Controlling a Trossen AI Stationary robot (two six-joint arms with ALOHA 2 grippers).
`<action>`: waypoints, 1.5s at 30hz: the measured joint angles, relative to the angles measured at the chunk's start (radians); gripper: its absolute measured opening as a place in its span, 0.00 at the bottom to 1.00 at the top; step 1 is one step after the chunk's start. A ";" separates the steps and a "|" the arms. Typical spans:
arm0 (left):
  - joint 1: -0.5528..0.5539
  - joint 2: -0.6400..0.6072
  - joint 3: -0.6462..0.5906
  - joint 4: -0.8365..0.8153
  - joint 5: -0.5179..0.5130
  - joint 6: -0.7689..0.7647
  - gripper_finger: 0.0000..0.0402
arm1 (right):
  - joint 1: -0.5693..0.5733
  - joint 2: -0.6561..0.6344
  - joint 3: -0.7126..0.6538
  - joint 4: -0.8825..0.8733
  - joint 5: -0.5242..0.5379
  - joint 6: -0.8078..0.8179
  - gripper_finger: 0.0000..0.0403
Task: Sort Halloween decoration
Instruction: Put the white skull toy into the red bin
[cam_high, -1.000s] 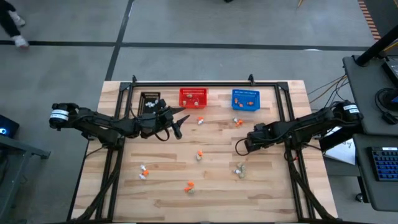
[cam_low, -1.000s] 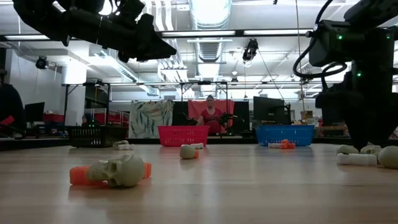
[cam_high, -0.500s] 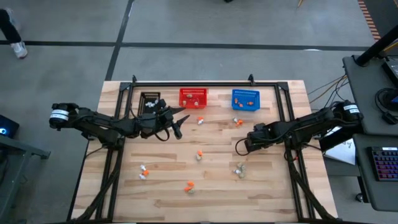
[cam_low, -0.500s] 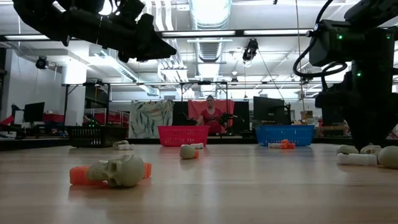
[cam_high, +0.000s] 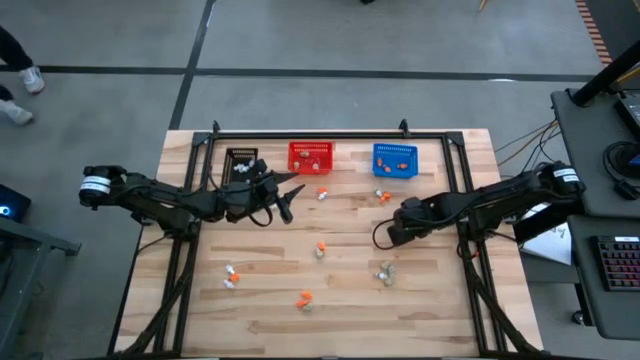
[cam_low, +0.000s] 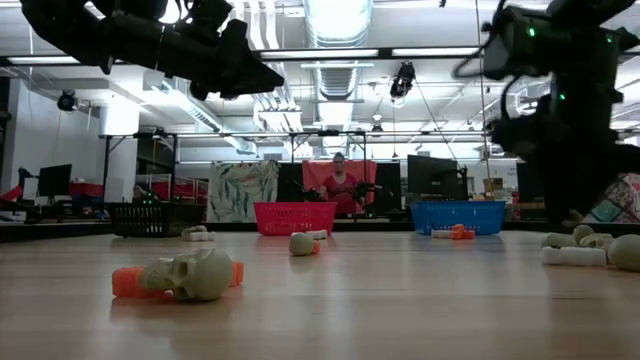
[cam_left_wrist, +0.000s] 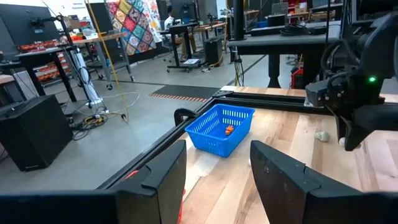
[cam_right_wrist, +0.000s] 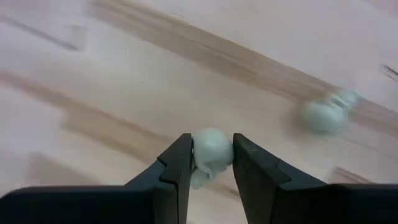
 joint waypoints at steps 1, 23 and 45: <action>0.000 0.000 0.000 0.001 0.000 0.000 0.40 | 0.000 -0.001 0.013 0.007 0.002 -0.011 0.24; 0.000 0.000 0.000 0.032 0.003 -0.036 0.40 | -0.234 0.007 0.133 0.539 0.126 -0.516 0.24; 0.000 -0.001 0.000 0.056 -0.001 -0.032 0.40 | -0.480 0.057 0.133 0.966 -0.021 -0.788 0.24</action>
